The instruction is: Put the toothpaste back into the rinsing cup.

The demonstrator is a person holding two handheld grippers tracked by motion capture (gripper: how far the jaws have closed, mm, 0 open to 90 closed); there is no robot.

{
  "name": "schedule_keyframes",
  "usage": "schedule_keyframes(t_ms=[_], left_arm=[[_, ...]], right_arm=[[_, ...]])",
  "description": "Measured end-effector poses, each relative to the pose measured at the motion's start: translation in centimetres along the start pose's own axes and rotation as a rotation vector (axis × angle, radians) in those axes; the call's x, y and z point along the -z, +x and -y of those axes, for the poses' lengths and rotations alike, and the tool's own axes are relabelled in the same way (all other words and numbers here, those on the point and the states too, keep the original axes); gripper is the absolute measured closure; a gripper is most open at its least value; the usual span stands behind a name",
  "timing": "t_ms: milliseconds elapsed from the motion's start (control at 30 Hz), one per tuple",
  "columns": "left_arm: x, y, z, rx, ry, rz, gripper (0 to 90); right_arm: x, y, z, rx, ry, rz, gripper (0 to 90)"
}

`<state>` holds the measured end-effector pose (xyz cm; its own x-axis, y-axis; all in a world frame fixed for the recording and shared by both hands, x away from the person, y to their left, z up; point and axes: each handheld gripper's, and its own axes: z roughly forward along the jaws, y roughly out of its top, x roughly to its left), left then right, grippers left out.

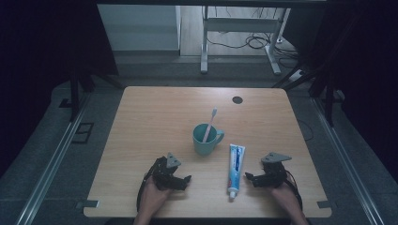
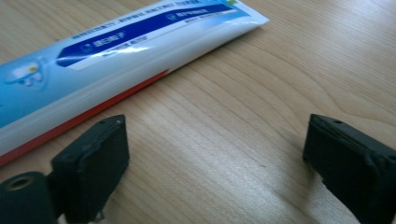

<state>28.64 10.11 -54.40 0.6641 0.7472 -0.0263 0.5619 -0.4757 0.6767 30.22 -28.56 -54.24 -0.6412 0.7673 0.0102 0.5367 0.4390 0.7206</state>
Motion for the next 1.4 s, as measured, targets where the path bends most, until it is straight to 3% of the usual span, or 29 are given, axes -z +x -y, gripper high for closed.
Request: schedule_keyframes(t_ms=[233,500,933,1033,1267,1400], left_arm=[[0.0,0.0,0.0,0.000,0.002,-0.003,6.8],[0.0,0.0,0.0,0.002,0.001,-0.005,7.0],[0.0,-0.1,0.0,0.008,-0.001,-0.008,7.1],[0.0,-0.1,0.0,0.008,-0.002,-0.008,7.1],[0.0,-0.1,0.0,0.008,-0.001,-0.008,7.1],[0.0,-0.1,0.0,0.007,-0.001,-0.008,7.1]], right_arm=[[0.8,0.1,-0.5,0.021,-0.030,-0.017,10.9],[1.0,0.4,-0.6,0.083,0.016,-0.025,13.2],[1.9,1.8,-1.5,0.122,-0.004,-0.062,16.2],[2.3,1.9,-1.8,0.107,-0.008,-0.061,14.8],[3.0,2.1,-2.3,0.016,-0.024,-0.124,15.2],[3.2,2.8,-2.8,0.017,-0.034,-0.167,14.5]])
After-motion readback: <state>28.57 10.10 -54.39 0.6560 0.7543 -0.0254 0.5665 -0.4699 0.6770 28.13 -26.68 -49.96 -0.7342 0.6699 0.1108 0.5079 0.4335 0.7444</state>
